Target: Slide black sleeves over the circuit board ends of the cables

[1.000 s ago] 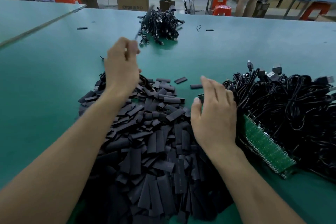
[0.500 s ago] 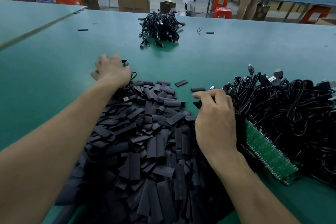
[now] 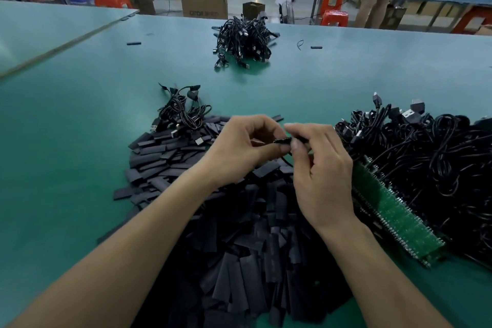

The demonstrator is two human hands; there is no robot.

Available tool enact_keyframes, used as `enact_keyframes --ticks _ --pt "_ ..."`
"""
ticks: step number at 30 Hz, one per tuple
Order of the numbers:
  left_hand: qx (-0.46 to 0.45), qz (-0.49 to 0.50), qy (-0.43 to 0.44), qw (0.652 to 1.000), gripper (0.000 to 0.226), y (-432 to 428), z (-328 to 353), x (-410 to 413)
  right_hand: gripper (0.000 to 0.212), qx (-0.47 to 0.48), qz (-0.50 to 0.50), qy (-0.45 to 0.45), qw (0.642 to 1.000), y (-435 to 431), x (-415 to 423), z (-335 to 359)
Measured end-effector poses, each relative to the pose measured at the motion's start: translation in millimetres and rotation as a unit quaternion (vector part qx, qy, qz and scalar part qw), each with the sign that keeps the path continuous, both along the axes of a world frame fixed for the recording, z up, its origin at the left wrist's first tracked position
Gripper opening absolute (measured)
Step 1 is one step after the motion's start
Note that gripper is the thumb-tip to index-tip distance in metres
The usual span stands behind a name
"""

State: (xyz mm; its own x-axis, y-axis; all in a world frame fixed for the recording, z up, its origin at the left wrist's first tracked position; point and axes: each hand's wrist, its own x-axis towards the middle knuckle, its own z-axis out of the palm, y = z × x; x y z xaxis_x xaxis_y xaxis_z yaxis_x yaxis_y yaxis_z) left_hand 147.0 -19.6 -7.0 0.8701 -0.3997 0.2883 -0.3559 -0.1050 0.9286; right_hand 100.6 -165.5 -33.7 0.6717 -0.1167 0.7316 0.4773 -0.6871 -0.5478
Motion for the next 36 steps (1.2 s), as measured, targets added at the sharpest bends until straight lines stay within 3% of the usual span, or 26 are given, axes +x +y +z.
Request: enact_keyframes --ticks 7,19,31,36 --pt "-0.039 0.036 0.028 0.998 0.021 1.9 -8.5 2.6 0.017 -0.028 0.003 0.073 0.997 -2.2 4.7 -3.0" --pt "-0.03 -0.019 0.055 0.998 0.016 13.5 0.7 6.3 0.017 0.026 0.055 0.055 0.997 -5.9 4.9 -1.7" --pt "0.003 -0.071 0.063 0.996 0.015 20.9 8.3 4.7 0.017 0.077 0.154 0.105 0.979 -11.1 4.7 1.8" --pt "-0.017 -0.056 0.059 0.997 0.017 17.9 4.8 6.8 0.019 0.066 0.108 0.062 0.99 -5.5 3.9 3.9"
